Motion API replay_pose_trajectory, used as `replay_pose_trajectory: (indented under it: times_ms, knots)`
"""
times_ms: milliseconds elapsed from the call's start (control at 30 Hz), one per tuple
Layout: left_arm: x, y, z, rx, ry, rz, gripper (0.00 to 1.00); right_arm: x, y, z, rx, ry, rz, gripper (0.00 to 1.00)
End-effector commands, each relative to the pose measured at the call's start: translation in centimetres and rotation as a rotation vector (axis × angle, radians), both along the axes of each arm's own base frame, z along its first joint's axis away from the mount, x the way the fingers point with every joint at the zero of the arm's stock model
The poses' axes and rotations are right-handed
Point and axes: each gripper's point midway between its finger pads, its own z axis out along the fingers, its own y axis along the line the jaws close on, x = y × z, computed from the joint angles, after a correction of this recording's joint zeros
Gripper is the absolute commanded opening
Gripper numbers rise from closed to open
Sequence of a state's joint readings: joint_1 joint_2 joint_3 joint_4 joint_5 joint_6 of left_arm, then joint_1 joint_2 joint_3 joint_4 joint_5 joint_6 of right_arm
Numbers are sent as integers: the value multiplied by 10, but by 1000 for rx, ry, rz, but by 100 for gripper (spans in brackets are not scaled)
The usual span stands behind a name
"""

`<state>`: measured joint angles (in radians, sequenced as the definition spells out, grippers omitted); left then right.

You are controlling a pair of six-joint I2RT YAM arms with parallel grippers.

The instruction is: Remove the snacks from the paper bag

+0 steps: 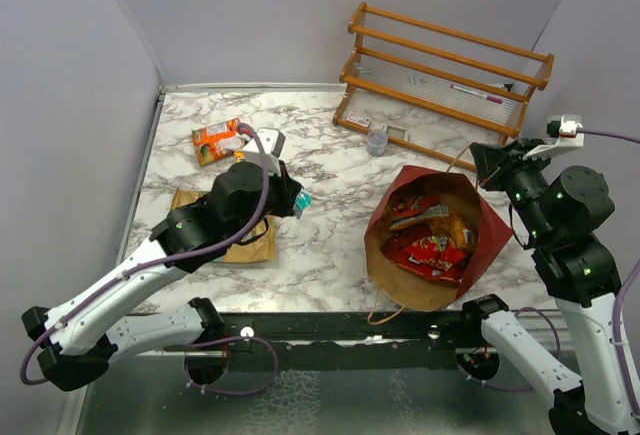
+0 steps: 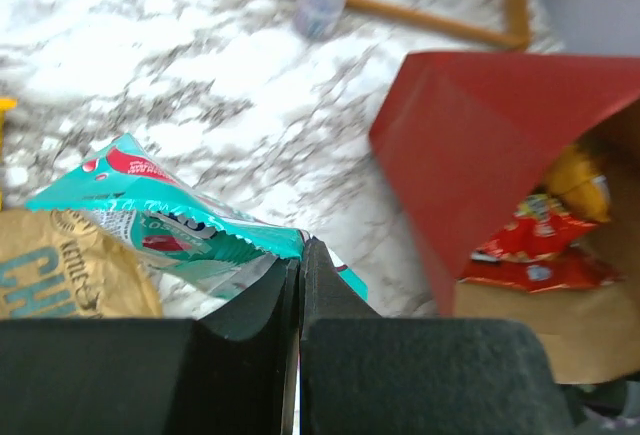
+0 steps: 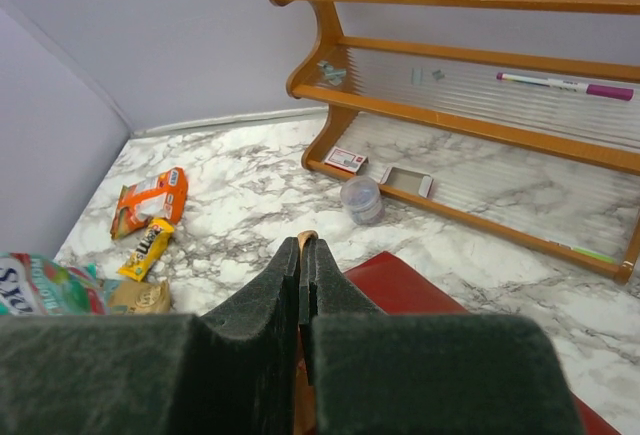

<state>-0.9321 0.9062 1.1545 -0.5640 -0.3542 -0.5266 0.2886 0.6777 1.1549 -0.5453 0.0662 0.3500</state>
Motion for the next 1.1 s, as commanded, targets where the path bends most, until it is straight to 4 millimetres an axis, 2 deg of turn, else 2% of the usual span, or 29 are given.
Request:
replay_pose_trajectory:
  times_ms: [0,100,300,467,533,633,667,700,767,867,967,1067]
  knots:
    - [24,11,-23,97,15,103,0,5,0,10,-1,-51,-5,2]
    - [53,11,-23,85,18,138,0,6,2,11,-2,-53,7,2]
    - [133,7,-31,-23,45,181,0,0,3,19,-4,-63,22,2]
    - [220,2,-49,-152,110,217,0,-6,7,29,18,-73,47,3]
    - [259,-1,-47,-220,112,211,0,-9,9,35,26,-81,62,3]
    - [315,-3,-61,-267,118,219,0,-13,8,38,33,-80,62,3]
    - [331,-2,-69,-279,122,227,0,-15,7,39,37,-83,60,3]
    - [348,-2,-89,-291,145,220,0,-16,7,38,40,-83,62,3]
    - [368,-2,-111,-338,152,172,0,-19,8,38,44,-86,68,3]
    - [384,16,-153,-372,233,185,0,-22,9,37,52,-85,76,3]
    - [385,34,-185,-347,282,181,0,-22,9,37,49,-85,81,3]
    - [375,50,-203,-295,322,177,0,-21,10,35,43,-82,86,3]
